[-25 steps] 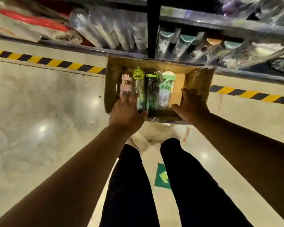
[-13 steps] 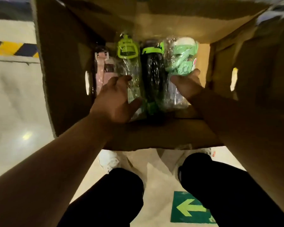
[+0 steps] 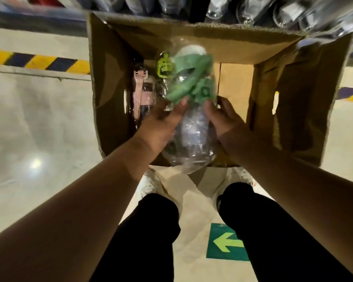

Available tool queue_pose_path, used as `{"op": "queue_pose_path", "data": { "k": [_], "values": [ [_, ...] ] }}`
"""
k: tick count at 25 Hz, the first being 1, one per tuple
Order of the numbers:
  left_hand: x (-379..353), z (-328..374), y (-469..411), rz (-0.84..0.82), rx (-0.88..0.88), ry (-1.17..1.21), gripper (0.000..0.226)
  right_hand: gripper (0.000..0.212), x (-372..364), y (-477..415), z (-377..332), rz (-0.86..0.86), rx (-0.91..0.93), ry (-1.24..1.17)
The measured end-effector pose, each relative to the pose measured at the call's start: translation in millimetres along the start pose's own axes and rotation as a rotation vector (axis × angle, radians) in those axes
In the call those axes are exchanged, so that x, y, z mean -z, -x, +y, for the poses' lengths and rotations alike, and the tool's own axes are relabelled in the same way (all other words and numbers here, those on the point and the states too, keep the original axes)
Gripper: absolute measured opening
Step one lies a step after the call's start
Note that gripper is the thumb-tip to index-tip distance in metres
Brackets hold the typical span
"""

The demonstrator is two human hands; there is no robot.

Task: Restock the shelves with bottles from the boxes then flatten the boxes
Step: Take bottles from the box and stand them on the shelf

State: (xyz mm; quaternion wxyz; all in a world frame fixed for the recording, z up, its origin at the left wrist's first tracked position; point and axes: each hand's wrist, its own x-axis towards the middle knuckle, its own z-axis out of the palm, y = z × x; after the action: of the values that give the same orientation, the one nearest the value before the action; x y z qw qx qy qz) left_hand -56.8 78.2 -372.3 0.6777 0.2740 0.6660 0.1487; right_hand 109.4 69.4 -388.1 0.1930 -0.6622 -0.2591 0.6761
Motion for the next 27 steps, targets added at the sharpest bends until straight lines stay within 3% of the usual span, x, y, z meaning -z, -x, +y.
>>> {"op": "queue_pose_path", "data": {
  "k": [2,3,6,8,10,11,14,18,22,25,27],
  "values": [
    [10,4,2,-0.04,0.041,0.252,0.078,0.083,-13,-3,3,-0.038,-0.063,0.027],
    [18,4,0,-0.052,0.06,0.342,0.077,0.087,-15,-9,3,-0.032,-0.096,0.035],
    [38,-2,-5,0.025,0.074,0.378,0.075,0.063,-4,-43,15,0.105,-0.128,0.194],
    [46,-11,-14,0.145,0.073,0.387,0.07,0.07,1,-75,30,0.121,-0.207,0.359],
    [52,-21,-24,0.201,0.089,0.431,0.045,0.074,-4,-105,42,0.109,-0.208,0.481],
    [54,-26,-28,0.216,0.1,0.43,0.038,0.073,-9,-119,48,0.098,-0.195,0.456],
    [56,-39,-42,0.213,0.11,0.39,0.05,0.069,-25,-140,61,0.139,-0.149,0.37],
    [57,-27,-33,0.245,0.111,0.416,0.044,0.022,-11,-118,49,0.077,-0.17,0.163],
    [53,-4,5,0.184,0.072,0.385,0.05,0.04,16,-48,9,-0.099,-0.412,-0.138],
    [45,39,58,0.054,-0.012,0.389,0.057,0.063,35,34,-37,-0.2,-0.397,-0.296],
    [37,78,107,0.014,-0.055,0.367,0.067,0.052,40,97,-73,-0.266,-0.35,-0.371]
  ]
}}
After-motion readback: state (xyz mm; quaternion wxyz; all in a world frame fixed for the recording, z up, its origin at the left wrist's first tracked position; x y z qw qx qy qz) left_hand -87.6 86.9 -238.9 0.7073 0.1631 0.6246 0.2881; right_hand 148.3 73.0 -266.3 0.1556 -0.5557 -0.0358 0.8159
